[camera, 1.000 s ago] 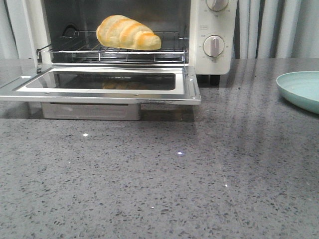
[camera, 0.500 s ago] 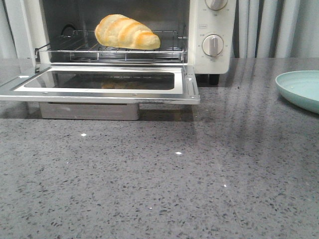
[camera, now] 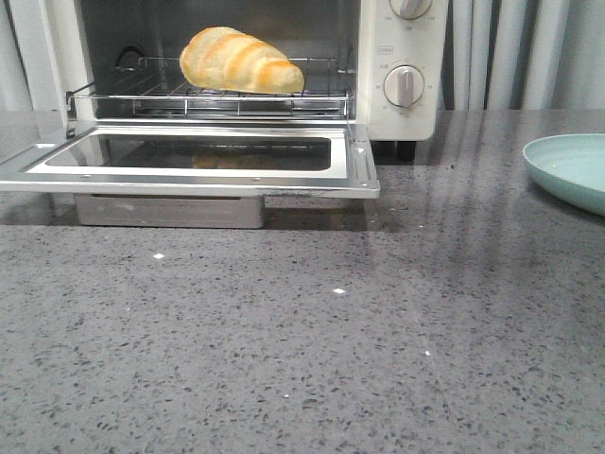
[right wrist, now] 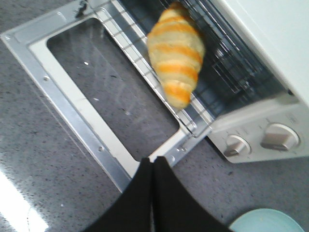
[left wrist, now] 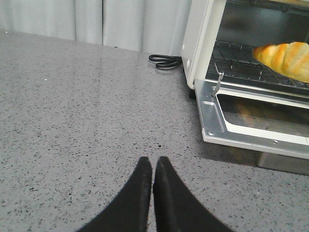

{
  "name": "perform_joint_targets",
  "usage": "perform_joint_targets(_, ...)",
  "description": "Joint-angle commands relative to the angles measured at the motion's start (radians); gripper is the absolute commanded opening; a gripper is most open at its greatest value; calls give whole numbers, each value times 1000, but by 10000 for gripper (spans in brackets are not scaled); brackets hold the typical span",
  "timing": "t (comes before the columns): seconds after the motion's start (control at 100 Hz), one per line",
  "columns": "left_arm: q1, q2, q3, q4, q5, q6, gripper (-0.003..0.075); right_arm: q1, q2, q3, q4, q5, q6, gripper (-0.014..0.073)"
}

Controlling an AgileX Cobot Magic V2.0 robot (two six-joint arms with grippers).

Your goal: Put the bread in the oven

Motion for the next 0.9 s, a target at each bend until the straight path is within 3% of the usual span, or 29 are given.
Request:
perform_joint_targets(0.0,4,-26,-27,-10,-89,2,-21,-16,-74,29,-90,48,51,-66)
perform_joint_targets(0.28,4,-26,-27,-10,-89,2,-21,-91,-124,89,-95,47,56,-68)
perform_joint_targets(0.89,4,-26,-27,-10,-89,2,-21,-93,-105,89,-95,26,56,-67)
